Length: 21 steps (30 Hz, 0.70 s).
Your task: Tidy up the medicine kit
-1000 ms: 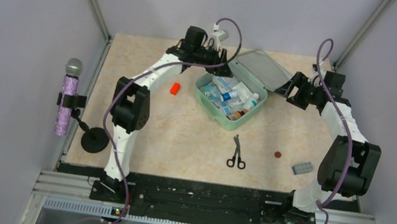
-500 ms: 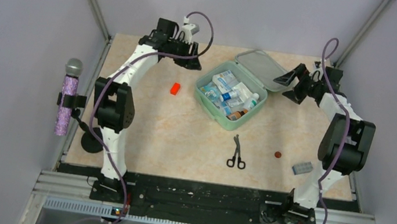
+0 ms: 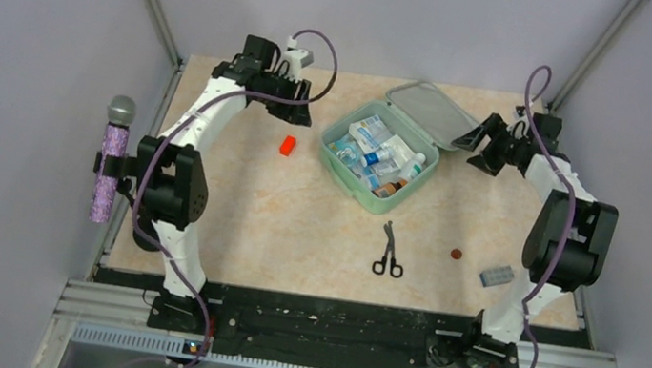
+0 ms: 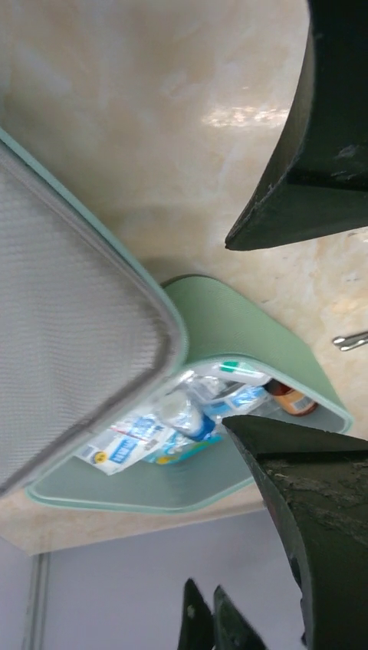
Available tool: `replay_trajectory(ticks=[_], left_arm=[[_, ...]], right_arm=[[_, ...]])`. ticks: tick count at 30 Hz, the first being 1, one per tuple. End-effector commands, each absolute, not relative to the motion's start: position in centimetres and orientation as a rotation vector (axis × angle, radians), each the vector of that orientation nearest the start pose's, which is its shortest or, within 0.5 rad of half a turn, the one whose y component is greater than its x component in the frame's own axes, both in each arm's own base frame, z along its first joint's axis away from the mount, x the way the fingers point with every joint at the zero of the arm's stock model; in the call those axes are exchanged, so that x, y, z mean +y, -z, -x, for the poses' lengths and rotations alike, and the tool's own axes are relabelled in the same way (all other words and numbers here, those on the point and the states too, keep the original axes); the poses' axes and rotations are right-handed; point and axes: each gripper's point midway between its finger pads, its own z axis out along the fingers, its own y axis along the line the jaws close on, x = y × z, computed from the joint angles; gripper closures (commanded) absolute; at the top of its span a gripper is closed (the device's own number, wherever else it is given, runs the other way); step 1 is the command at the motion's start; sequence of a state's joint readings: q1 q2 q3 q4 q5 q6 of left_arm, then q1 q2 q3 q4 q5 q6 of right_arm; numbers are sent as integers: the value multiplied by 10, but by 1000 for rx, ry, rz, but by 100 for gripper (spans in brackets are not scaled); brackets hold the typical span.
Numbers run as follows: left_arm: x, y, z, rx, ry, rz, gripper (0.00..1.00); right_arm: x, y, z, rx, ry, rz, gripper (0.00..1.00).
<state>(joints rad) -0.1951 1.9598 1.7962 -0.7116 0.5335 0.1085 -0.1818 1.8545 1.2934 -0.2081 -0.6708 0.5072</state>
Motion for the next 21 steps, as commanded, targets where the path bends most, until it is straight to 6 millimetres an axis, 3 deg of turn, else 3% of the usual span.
replay_trajectory(ticks=[1, 5, 12, 17, 21], left_arm=[[-172, -222, -448, 2217, 627, -598, 45], [-160, -225, -441, 2230, 516, -539, 45], [-161, -215, -421, 2205, 405, -505, 44], [-156, -207, -405, 2199, 431, -332, 40], [-150, -213, -396, 2150, 413, -260, 37]], right_arm=[[35, -171, -440, 2207, -790, -217, 25], [49, -165, -398, 2253, -639, 15, 26], [104, -154, -326, 2237, -475, 578, 27], [120, -145, -303, 2254, -416, 785, 31], [131, -144, -301, 2207, -335, 947, 32]])
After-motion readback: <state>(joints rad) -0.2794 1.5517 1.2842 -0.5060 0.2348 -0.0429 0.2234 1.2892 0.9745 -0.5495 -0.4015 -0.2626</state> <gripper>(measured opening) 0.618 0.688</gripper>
